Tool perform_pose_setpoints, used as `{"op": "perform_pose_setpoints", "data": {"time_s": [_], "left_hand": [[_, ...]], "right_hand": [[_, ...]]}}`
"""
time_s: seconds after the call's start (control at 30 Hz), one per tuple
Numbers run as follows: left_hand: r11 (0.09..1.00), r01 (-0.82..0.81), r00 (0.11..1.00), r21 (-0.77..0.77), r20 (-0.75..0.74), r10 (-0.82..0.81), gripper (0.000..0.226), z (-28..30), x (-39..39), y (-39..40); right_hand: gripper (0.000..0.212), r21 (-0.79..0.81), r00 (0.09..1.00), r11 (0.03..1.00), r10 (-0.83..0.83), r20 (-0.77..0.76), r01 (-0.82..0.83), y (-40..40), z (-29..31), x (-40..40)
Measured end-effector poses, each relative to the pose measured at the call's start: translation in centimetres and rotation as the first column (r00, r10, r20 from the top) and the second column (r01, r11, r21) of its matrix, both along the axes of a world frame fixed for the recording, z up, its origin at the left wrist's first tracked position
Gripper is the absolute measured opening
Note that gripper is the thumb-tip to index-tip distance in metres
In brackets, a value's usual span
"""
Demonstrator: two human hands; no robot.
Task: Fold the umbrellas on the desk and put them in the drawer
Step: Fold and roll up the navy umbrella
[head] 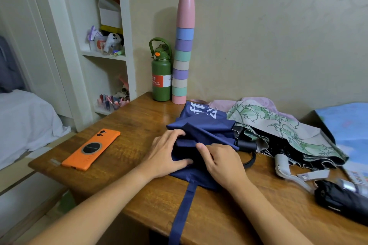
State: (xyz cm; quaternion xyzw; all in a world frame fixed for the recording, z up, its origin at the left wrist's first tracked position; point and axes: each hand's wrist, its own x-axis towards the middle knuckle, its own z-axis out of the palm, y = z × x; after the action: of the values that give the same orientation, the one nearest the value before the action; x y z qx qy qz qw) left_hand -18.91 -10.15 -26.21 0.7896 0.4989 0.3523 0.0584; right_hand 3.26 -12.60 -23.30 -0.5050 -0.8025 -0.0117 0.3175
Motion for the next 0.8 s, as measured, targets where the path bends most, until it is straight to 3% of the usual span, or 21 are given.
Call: {"op": "perform_pose_setpoints", "data": {"time_s": [0.13, 0.2, 0.37, 0.5, 0.7, 0.8], "left_hand": [[0.998, 0.062, 0.997, 0.031, 0.041, -0.063, 0.046, -0.1, -0.2, 0.2], [0.996, 0.085, 0.99, 0.025, 0.107, -0.087, 0.038, 0.2, -0.2, 0.2], [0.989, 0.14, 0.973, -0.054, 0.193, -0.127, 0.045, 0.8, -0.9, 0.0], [0.975, 0.206, 0.943, -0.082, 0.283, -0.175, 0.057, 0.8, -1.3, -0.3], [0.963, 0.207, 0.895, -0.172, 0.432, -0.115, 0.056, 0.1, -1.9, -0.4], [0.958, 0.205, 0.873, -0.199, 0.48, -0.088, 0.058, 0.3, -1.8, -0.3]], "right_hand": [[0.044, 0.113, 0.996, 0.992, 0.055, 0.075, -0.063, -0.8, 0.0, -0.5], [0.048, 0.092, 0.984, 0.982, 0.158, 0.084, -0.166, -1.0, 0.4, -0.3], [0.048, 0.069, 0.934, 0.946, 0.298, 0.2, -0.317, -0.9, 1.3, 0.9], [0.016, 0.141, 0.932, 0.929, 0.315, 0.181, -0.342, -0.7, 1.1, 1.7], [0.014, -0.134, 0.878, 0.879, 0.471, 0.09, -0.458, 0.1, 0.9, 2.9], [0.013, -0.191, 0.86, 0.85, 0.508, 0.05, -0.491, 0.2, 1.0, 3.4]]}}
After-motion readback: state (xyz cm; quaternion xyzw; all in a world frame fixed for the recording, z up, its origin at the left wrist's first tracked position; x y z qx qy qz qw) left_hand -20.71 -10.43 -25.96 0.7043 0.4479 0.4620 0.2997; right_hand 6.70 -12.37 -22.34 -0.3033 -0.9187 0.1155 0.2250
